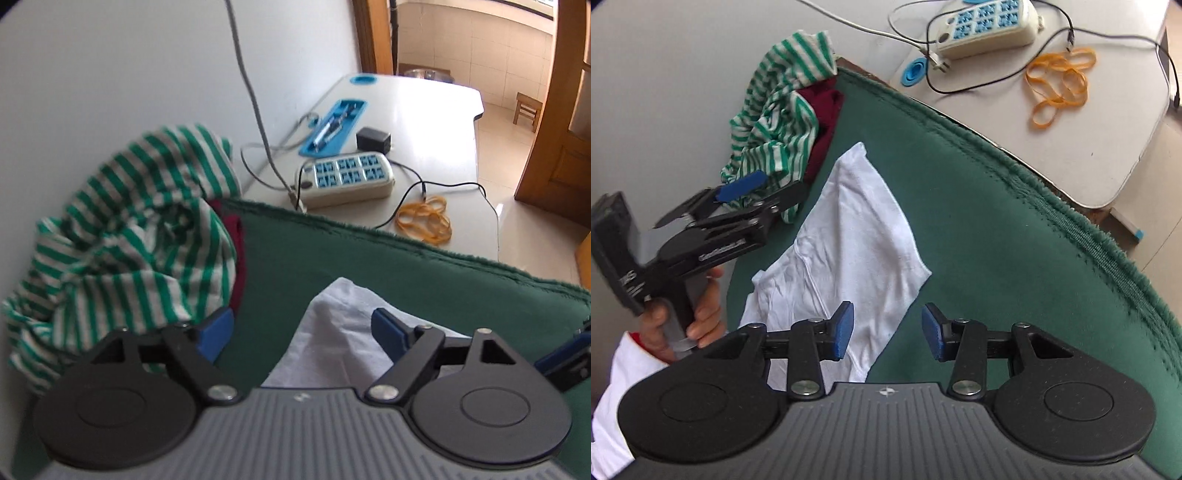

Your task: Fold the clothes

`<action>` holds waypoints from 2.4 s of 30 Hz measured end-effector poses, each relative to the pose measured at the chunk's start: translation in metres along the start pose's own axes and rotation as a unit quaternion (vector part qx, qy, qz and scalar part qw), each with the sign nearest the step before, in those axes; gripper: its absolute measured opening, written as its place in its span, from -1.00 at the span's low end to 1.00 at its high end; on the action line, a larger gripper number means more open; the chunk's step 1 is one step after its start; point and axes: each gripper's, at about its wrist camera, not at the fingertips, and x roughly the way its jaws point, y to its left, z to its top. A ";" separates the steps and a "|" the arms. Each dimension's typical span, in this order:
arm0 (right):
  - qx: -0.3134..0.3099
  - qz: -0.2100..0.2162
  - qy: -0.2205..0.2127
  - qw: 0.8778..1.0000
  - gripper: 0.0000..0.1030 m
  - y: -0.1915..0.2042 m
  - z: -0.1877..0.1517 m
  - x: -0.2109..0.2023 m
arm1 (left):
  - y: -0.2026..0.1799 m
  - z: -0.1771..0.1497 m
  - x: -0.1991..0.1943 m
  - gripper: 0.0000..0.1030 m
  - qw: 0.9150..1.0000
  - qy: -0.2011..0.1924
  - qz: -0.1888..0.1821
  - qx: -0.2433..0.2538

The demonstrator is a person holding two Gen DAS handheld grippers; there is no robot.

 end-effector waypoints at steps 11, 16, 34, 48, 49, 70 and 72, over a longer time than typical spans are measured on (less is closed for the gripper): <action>-0.031 0.071 0.020 0.997 -0.13 -0.022 0.013 0.008 | -0.002 0.005 0.039 0.63 0.993 0.034 -0.116 0.017; -0.042 0.086 0.023 0.995 -0.38 -0.031 0.015 0.011 | 0.002 0.006 0.047 0.23 0.989 0.035 -0.143 0.027; 0.052 0.037 -0.068 0.996 -0.98 -0.025 0.003 0.021 | 0.005 -0.001 0.032 -0.88 0.989 0.001 -0.144 0.023; -0.153 0.074 -0.101 0.980 -0.96 0.044 -0.013 0.001 | 0.047 -0.030 -0.059 -0.87 0.988 -0.107 -0.063 -0.089; -0.172 0.074 -0.100 0.977 -0.96 0.051 -0.017 0.002 | 0.051 -0.038 -0.065 -0.87 0.987 -0.111 -0.054 -0.102; -0.427 -0.017 -0.152 0.891 -0.96 0.140 -0.140 0.022 | 0.082 -0.232 -0.184 0.04 0.939 -0.148 -0.124 -0.284; -0.472 -0.031 -0.147 0.869 -0.96 0.143 -0.156 0.025 | 0.068 -0.249 -0.194 0.16 0.933 -0.145 -0.150 -0.295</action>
